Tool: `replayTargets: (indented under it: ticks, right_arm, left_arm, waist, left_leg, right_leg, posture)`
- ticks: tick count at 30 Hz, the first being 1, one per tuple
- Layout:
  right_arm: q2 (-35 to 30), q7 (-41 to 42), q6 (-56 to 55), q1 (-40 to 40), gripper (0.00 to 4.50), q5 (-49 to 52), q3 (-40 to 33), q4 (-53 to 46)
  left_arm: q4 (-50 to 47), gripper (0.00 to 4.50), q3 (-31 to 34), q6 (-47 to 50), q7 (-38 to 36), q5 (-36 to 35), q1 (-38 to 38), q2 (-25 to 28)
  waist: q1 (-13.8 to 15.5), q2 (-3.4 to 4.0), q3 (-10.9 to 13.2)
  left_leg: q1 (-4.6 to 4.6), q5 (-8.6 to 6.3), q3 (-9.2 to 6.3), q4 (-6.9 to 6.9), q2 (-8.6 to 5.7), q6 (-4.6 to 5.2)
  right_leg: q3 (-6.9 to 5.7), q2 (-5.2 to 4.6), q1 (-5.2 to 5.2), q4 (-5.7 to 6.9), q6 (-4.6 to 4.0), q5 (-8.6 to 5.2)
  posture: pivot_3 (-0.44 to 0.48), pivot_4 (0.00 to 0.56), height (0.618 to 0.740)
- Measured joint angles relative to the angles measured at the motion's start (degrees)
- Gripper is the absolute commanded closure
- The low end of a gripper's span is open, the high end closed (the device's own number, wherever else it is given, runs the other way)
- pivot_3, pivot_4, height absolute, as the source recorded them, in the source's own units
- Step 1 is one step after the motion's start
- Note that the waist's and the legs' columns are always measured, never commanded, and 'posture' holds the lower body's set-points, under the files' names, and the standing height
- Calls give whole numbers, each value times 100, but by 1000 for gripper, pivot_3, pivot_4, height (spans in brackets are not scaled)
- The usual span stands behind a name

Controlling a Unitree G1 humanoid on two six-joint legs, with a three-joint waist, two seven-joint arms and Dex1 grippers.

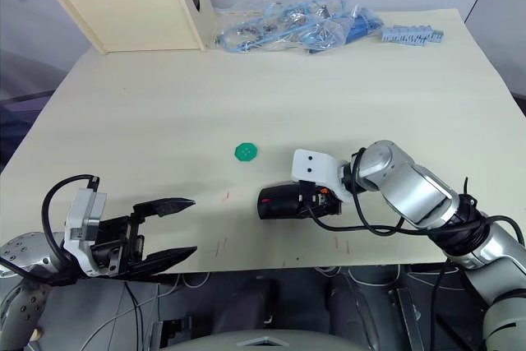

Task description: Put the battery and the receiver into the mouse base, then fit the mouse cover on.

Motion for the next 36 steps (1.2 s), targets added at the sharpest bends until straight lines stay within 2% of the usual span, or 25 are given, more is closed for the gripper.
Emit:
replayTargets:
  ticks: [36]
  right_arm:
    - [36,18,29,-2,1238,50,2,-19]
  left_arm:
    - [-53,0,0,-1,-1,0,79,-5]
  waist:
    - [-1,0,0]
  left_leg:
    - [0,0,0,0,0,0]
  right_leg:
    - [0,0,0,0,0,0]
  posture:
    - [0,150,740]
